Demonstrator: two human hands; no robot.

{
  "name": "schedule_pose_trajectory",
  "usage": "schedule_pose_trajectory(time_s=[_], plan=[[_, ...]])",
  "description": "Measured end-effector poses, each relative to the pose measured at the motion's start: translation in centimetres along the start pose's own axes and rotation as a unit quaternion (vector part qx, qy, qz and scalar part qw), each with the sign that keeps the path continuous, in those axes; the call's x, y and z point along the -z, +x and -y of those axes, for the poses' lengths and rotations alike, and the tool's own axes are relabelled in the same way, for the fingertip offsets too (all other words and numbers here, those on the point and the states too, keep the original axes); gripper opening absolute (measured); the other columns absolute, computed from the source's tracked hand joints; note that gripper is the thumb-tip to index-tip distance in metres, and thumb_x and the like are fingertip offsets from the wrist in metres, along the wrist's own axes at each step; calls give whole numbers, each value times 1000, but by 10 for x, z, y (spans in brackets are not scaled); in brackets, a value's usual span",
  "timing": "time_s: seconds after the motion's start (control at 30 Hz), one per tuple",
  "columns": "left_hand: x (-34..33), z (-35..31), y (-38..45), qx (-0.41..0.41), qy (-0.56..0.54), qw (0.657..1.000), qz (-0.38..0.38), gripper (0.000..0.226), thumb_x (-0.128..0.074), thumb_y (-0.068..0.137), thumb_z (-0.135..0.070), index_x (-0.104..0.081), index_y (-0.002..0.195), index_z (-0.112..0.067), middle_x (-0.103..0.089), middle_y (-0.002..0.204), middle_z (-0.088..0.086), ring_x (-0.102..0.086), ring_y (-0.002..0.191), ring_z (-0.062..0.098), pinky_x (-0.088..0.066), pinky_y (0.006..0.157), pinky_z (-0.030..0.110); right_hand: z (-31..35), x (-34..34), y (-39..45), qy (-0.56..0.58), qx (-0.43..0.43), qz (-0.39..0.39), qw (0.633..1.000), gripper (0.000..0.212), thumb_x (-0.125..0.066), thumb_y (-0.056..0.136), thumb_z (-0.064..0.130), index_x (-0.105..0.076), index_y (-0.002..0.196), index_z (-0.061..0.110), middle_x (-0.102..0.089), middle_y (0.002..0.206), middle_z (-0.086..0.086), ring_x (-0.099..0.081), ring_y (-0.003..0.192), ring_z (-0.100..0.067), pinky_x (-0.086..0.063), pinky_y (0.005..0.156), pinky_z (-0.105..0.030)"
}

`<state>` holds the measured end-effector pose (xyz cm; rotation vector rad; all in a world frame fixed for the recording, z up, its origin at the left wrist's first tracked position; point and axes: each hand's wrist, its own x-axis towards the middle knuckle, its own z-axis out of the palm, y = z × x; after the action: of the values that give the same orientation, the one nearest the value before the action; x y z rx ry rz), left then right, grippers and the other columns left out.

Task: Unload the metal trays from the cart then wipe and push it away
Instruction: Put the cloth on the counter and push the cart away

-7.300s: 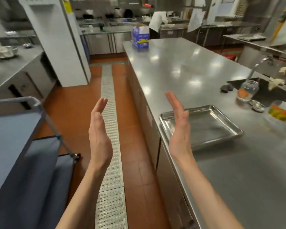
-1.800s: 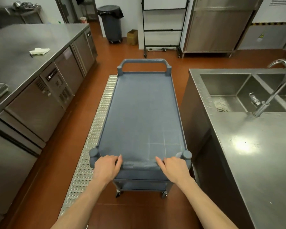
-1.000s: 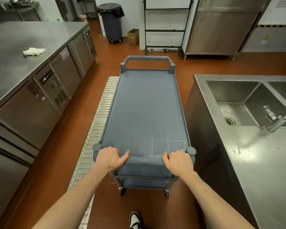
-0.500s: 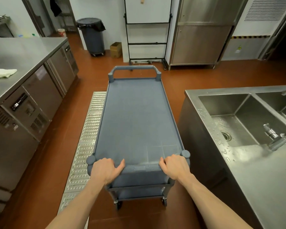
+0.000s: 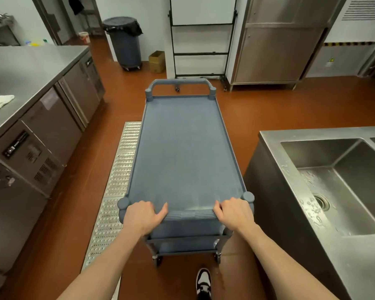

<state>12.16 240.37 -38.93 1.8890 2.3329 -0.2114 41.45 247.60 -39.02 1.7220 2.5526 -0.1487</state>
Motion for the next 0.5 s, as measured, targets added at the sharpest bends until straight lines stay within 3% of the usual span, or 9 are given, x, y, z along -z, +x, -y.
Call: schedule_pose_trajectory(time_s=[0.1,0.2,0.5], plan=[[7,0,45,3,4,1000,-16,84,1,78,-80,-48,51,-17,-54,51,-2,-59,54,17,-49,56,31,-8,5,46,0,9,-1,1000,61,-30,101,46,-56,59,12,-55,55,0,-60,53,-22,-40,49,-31],[14,-1,90,12,1,1000,-17,86,1,78,-80,-49,52,-16,-61,55,0,-61,56,18,-52,58,31,-18,10,94,3,17,-2,1000,61,-30,101,47,-56,59,12,-55,55,0,-60,54,-22,-31,46,-29],[39,-3,217,34,2,999,-17,86,2,78,-81,-50,52,-17,-60,56,0,-66,60,18,-57,62,32,-46,27,228,7,43,-9,999,58,-33,104,46,-58,62,13,-58,61,0,-56,57,-22,-25,46,-29]])
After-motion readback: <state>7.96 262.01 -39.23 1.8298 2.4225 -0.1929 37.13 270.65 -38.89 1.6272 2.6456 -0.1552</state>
